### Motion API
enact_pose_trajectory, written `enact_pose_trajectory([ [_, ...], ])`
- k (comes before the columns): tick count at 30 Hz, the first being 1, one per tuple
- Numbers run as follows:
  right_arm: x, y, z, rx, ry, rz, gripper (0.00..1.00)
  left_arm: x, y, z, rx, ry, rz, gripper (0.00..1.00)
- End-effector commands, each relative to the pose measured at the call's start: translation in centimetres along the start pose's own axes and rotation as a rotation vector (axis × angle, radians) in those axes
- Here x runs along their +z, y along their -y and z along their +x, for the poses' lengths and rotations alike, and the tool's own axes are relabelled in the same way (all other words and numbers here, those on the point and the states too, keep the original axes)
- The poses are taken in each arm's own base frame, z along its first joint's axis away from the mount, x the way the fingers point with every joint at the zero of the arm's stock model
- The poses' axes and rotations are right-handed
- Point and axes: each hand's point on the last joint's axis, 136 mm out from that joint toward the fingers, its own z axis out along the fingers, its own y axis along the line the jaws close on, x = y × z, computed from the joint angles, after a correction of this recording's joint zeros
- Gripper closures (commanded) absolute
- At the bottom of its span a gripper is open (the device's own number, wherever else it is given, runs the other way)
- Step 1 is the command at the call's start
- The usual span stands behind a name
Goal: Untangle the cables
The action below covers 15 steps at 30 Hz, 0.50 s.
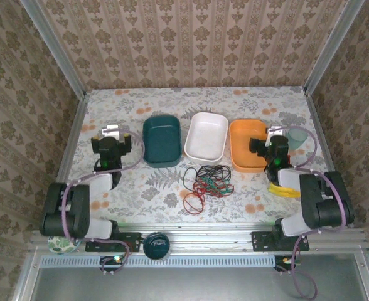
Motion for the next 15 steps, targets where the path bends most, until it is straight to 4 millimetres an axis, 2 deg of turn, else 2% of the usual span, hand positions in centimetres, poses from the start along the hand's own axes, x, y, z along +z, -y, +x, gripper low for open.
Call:
enact_pose_trajectory([
  [1, -2.6, 2.3, -4.4, 0.108, -0.005, 0.141, 0.15, -2.2, -2.6, -1.9, -0.042, -0.044, -0.141, 0.0],
  [3, -4.4, 1.8, -5.7, 0.16, -0.001, 0.142, 0.16, -3.7, -1.6, -2.4, -0.079, -0.092, -0.09, 0.0],
  [5, -6.1, -0.4, -6.2, 0.179, -0.041, 0.073, 0.17, -5.6, 1.0, -2.6, -0.087, -0.104, -0.004, 0.0],
  [7, -8.0, -4.8, -5.3, 0.145, -0.115, -0.088, 0.18, -7.9, 5.0, -2.5, -0.09, -0.104, 0.139, 0.0],
  [8, -9.0, -7.1, -4.7, 0.112, -0.145, -0.166, 0.18, -9.2, 7.6, -2.3, -0.085, -0.109, 0.234, 0.0],
  [10, -12.2, -13.4, -2.4, -0.001, -0.222, -0.422, 0.19, -11.7, 11.8, -1.3, -0.096, -0.148, 0.396, 0.0],
  [13, -15.6, -18.3, 1.1, -0.09, -0.351, -0.624, 0.22, -14.5, 16.7, 0.9, -0.152, -0.252, 0.624, 0.0],
  [15, -16.7, -19.9, 3.3, -0.117, -0.427, -0.69, 0.26, -15.8, 19.0, 2.0, -0.157, -0.301, 0.723, 0.0],
])
